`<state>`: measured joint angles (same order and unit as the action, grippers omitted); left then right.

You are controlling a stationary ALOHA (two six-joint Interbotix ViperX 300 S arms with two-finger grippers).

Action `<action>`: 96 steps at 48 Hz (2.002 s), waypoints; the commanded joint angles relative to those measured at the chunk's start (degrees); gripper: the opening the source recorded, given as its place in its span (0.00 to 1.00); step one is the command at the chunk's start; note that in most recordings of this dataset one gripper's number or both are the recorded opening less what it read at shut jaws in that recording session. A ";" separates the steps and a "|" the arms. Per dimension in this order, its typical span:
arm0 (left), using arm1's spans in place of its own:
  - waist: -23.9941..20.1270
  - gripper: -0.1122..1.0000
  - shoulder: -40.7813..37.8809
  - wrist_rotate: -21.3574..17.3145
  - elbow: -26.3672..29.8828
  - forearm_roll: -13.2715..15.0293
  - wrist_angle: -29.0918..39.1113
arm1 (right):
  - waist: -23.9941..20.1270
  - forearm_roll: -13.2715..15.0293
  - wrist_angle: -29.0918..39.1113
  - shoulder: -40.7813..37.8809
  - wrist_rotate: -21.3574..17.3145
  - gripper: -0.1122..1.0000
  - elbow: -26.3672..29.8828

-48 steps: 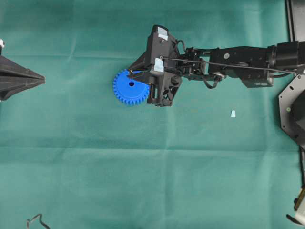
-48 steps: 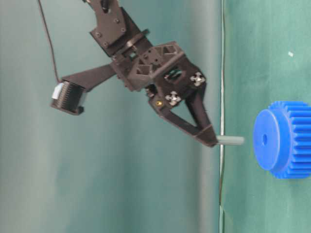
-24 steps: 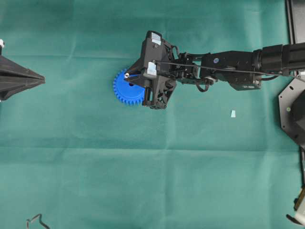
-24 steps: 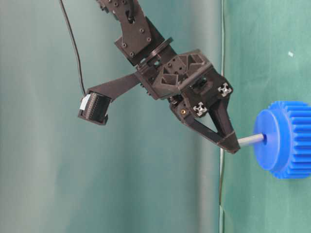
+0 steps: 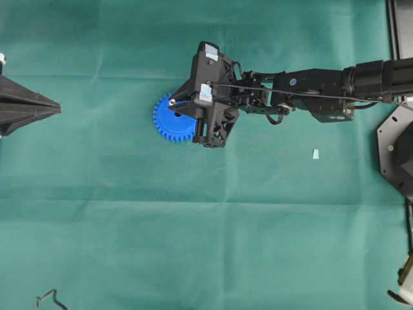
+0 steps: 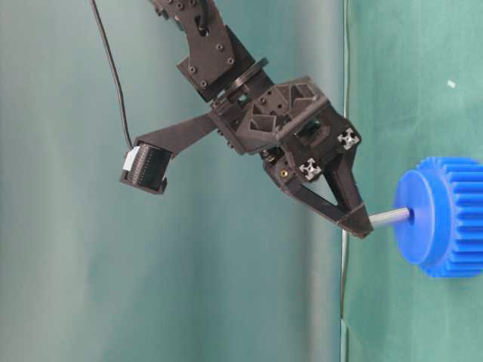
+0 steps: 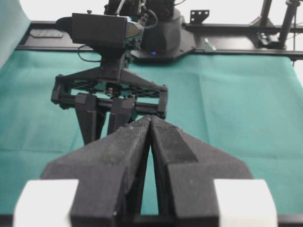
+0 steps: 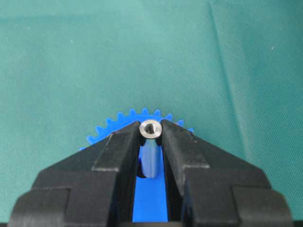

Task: Insert the shaft into the center hole of the gear.
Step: 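Carry the shaft left and position it above the blue gear's center hole, then align the held shaft over the gear hole with small adjustments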

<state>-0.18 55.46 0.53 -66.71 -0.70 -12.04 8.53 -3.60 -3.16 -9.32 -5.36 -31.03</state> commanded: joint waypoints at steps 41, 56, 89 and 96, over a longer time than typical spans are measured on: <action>-0.09 0.12 -0.26 0.09 1.49 -0.18 -0.26 | -1.41 -0.18 -7.29 3.52 -0.09 0.25 -2.90; 0.00 0.12 -0.26 0.00 1.49 -0.18 -0.26 | -1.41 0.09 -9.14 2.81 0.09 0.25 -3.34; -0.09 0.12 -0.26 0.09 1.49 -0.18 -0.26 | -1.32 0.09 -14.59 0.88 0.26 0.25 -3.96; 0.00 0.12 -0.26 0.00 1.49 -0.18 -0.44 | -1.32 0.18 -15.03 0.70 0.44 0.25 -3.69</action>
<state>-0.18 55.46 0.53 -66.71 -0.70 -12.04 7.29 -3.52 -17.31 -9.23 -5.01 -36.04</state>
